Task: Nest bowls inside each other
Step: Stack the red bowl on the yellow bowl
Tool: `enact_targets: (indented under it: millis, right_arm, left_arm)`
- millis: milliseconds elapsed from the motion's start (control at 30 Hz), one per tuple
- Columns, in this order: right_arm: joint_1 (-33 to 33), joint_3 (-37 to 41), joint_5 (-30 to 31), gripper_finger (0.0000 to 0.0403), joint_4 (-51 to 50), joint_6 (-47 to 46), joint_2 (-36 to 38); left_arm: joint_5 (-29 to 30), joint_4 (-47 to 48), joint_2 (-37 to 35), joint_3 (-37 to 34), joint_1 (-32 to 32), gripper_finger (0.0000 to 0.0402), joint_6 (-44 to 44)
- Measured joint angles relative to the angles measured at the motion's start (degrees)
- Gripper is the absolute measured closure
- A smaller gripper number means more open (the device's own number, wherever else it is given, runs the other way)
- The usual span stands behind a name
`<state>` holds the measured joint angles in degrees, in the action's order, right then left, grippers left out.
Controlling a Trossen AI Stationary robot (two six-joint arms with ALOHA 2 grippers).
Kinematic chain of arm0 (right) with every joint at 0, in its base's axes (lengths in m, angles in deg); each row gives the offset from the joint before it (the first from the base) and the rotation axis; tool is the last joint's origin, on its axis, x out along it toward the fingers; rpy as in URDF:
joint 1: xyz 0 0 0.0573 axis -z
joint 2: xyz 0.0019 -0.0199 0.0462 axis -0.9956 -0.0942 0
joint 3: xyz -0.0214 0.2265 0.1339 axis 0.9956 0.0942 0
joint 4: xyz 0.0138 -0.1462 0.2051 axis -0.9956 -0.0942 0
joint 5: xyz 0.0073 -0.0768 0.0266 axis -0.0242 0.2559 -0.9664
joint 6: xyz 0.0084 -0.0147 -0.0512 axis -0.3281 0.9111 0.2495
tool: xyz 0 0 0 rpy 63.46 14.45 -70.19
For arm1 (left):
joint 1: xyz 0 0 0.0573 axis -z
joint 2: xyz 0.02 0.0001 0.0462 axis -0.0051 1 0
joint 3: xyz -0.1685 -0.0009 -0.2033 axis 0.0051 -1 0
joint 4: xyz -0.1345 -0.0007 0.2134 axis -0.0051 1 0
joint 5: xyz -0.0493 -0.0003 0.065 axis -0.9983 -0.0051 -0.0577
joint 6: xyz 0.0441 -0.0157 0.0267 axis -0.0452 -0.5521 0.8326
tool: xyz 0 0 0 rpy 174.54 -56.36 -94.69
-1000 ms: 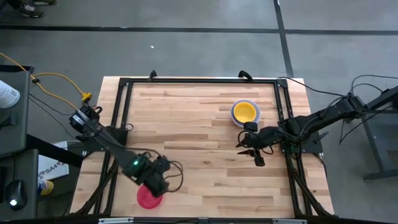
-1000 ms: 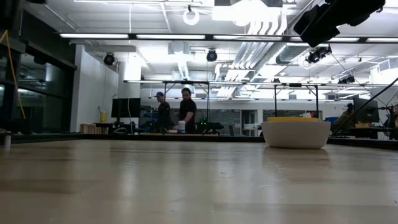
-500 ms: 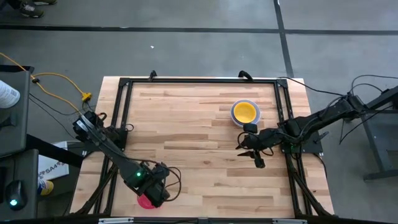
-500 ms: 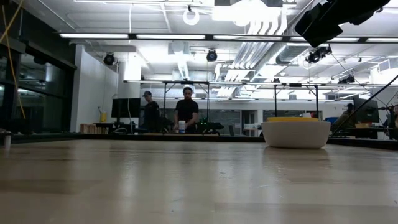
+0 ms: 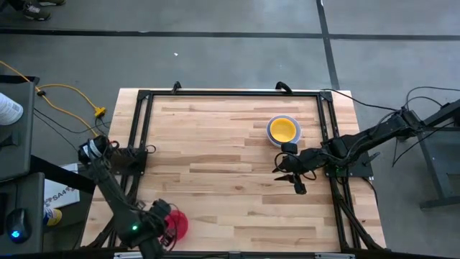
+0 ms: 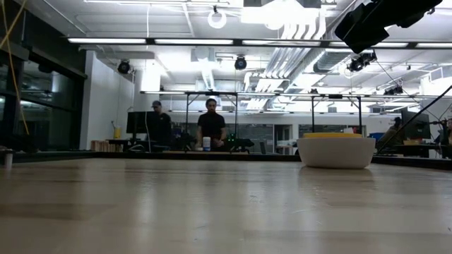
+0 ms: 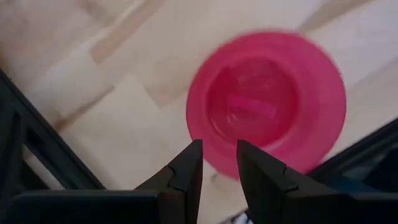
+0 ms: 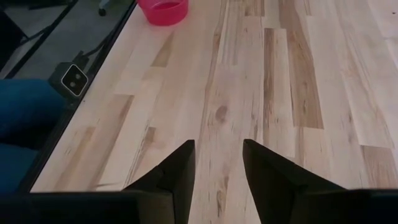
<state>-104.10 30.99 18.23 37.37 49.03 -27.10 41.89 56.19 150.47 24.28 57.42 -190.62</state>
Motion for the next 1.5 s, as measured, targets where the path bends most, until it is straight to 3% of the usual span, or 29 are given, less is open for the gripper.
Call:
enact_targets:
  millis: [267,633,833,1133,1500]
  right_arm:
    - [0.0,0.0,0.0,0.0275,0.7,0.0,0.0]
    - [0.0,0.0,0.0,0.0275,0.9,0.0,0.0]
    - [0.0,0.0,-0.2,0.0275,0.9,0.1,0.0]
    - [0.0,0.0,-0.2,0.0275,0.9,0.4,0.0]
    - [0.0,0.0,-0.2,0.0275,1.1,0.0,0.0]
  left_arm:
    - [-0.3,-2.2,0.0,0.0,1.0,0.0304,-3.7]
    - [-4.1,2.0,0.0,0.0,-3.5,0.0304,4.0]
    - [-3.2,1.5,0.0,-0.1,-0.8,0.0304,-1.3]
    - [-1.8,-10.2,0.1,-6.3,2.2,0.0304,-7.8]
    - [-3.5,-12.2,-2.7,-12.2,2.2,0.0304,-6.9]
